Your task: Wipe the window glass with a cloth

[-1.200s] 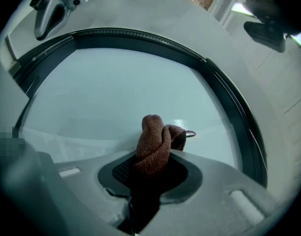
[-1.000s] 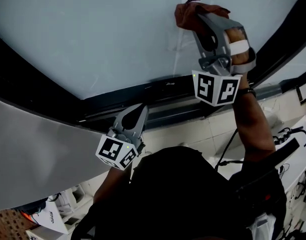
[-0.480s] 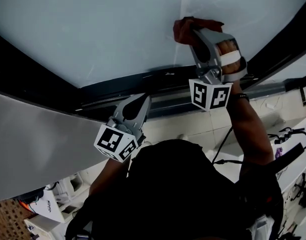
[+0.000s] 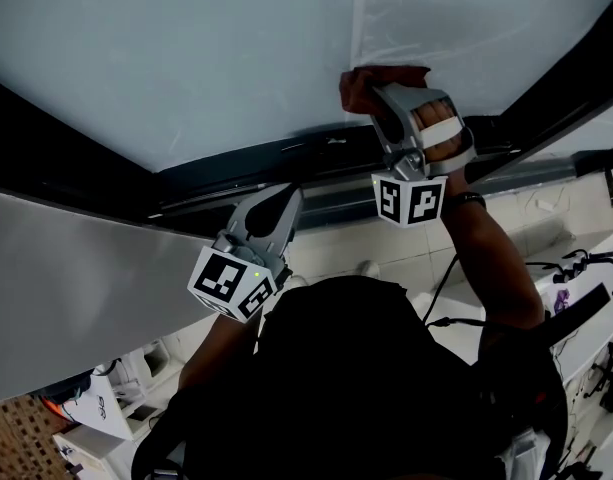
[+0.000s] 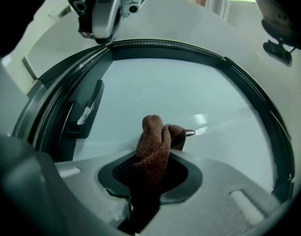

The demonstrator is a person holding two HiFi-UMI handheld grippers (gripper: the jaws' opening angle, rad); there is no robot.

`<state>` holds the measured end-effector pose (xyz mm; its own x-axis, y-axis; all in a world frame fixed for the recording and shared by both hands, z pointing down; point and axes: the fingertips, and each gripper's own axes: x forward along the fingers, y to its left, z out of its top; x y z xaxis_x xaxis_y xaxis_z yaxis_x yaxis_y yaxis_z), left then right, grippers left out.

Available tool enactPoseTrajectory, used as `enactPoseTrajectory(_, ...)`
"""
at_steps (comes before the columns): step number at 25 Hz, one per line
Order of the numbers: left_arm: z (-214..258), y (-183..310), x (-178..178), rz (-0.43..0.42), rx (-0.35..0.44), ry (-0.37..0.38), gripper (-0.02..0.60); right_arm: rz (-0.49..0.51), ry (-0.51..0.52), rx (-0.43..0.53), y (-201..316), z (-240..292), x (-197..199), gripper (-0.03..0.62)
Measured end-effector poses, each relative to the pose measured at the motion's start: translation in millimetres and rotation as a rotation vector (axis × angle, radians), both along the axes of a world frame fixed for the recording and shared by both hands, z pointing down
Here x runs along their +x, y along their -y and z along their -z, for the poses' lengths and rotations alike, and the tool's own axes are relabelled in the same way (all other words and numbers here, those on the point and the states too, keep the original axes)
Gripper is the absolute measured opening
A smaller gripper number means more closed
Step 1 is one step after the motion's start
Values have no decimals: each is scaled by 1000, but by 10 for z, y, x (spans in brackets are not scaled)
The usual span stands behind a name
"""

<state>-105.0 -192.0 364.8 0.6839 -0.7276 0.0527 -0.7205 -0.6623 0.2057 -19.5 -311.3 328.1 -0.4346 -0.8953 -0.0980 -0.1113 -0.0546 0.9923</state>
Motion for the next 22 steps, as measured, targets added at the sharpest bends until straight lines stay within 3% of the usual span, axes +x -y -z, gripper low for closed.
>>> enactPoseTrajectory(13,-41,-43,76,7,-16,9,17,9,-68,-185,-2,-873,73,81)
enactPoseTrajectory(22,-43,-99,89,-8,-10,6,17,5,-105,-278,-3,-1030,94,78)
